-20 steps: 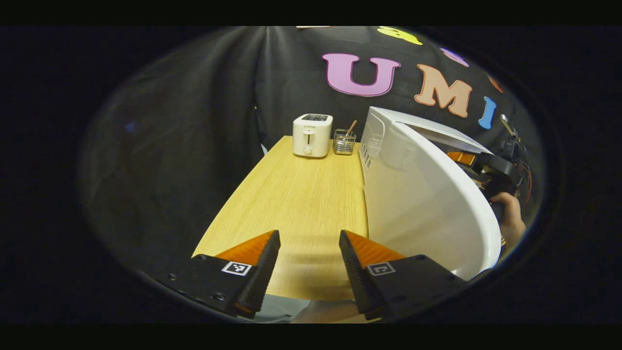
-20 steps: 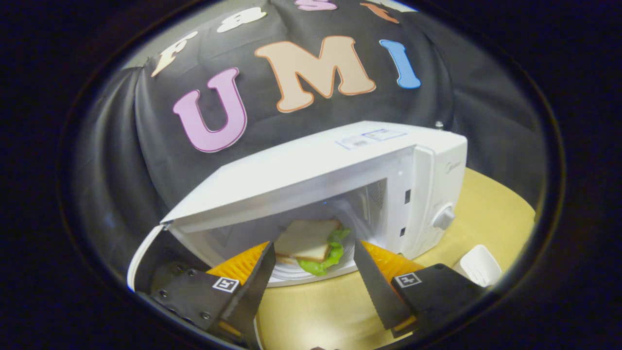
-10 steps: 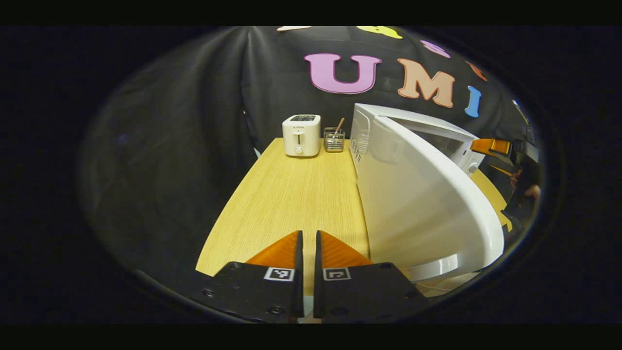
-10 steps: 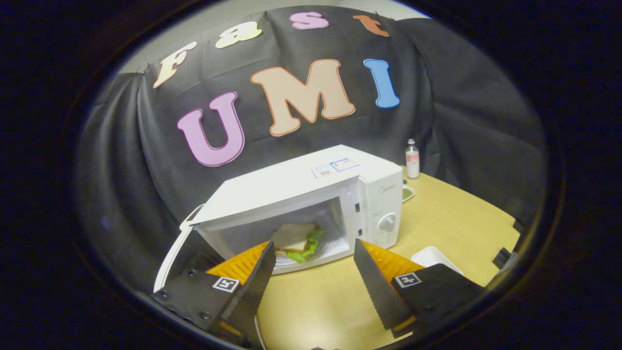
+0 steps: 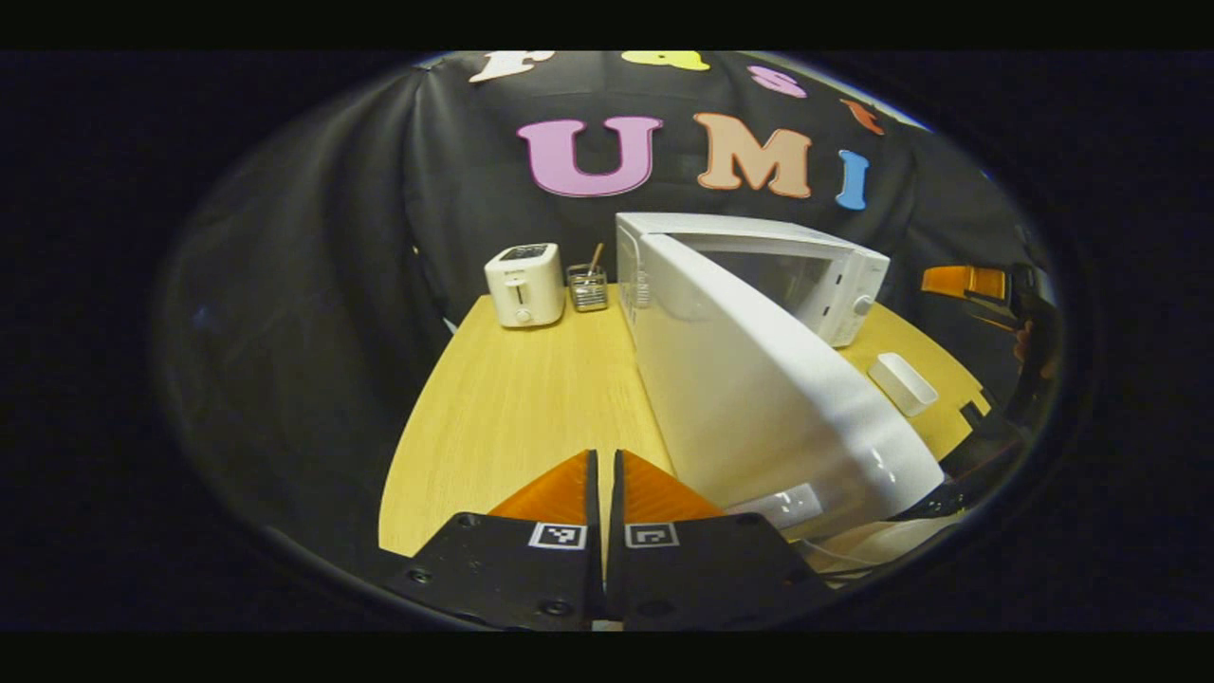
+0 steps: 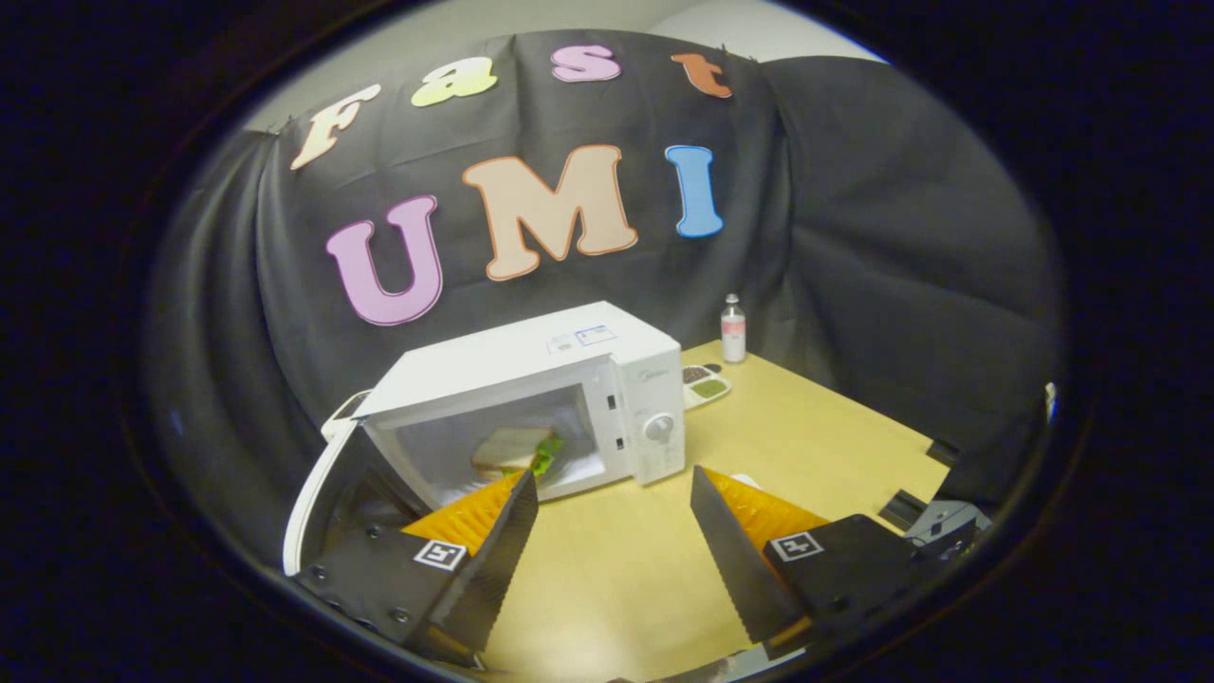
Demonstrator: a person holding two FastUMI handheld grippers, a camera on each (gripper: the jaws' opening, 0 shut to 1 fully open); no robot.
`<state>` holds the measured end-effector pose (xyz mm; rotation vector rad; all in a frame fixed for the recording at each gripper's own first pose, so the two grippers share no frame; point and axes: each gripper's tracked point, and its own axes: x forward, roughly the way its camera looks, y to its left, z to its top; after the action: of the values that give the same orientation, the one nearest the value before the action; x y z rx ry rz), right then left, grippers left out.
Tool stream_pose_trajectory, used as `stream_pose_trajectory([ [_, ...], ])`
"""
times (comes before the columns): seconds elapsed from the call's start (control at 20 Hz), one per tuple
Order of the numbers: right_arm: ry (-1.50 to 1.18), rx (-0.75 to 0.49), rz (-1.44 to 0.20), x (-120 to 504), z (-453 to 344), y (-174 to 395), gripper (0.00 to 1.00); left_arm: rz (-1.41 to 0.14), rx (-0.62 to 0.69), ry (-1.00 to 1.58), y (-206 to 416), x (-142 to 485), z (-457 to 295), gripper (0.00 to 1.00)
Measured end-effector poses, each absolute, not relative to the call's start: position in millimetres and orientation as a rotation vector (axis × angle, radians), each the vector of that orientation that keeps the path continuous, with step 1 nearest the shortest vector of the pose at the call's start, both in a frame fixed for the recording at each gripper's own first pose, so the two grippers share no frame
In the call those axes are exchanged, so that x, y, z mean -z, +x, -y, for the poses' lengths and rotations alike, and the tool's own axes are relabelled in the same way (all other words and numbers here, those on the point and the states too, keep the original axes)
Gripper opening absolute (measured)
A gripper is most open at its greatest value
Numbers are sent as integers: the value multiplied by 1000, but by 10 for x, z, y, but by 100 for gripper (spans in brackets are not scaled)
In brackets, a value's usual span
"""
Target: Open the microwave oven with the left hand, put the food in, and close the microwave oven.
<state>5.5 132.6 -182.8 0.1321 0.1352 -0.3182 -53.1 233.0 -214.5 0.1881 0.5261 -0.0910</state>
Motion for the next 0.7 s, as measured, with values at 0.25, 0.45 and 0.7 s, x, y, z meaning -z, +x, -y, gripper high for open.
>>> stream_pose_trajectory([
  [0.25,132,373,-145,1884,-1195,-227,91,-531,142,186,-517,2198,-2163,1],
  [0.45,131,414,-156,1950,-1042,-370,91,-540,201,197,-483,2231,-1897,1],
  [0.7,104,457,-152,1942,-787,-472,91,-547,260,208,-407,2266,-1512,1],
])
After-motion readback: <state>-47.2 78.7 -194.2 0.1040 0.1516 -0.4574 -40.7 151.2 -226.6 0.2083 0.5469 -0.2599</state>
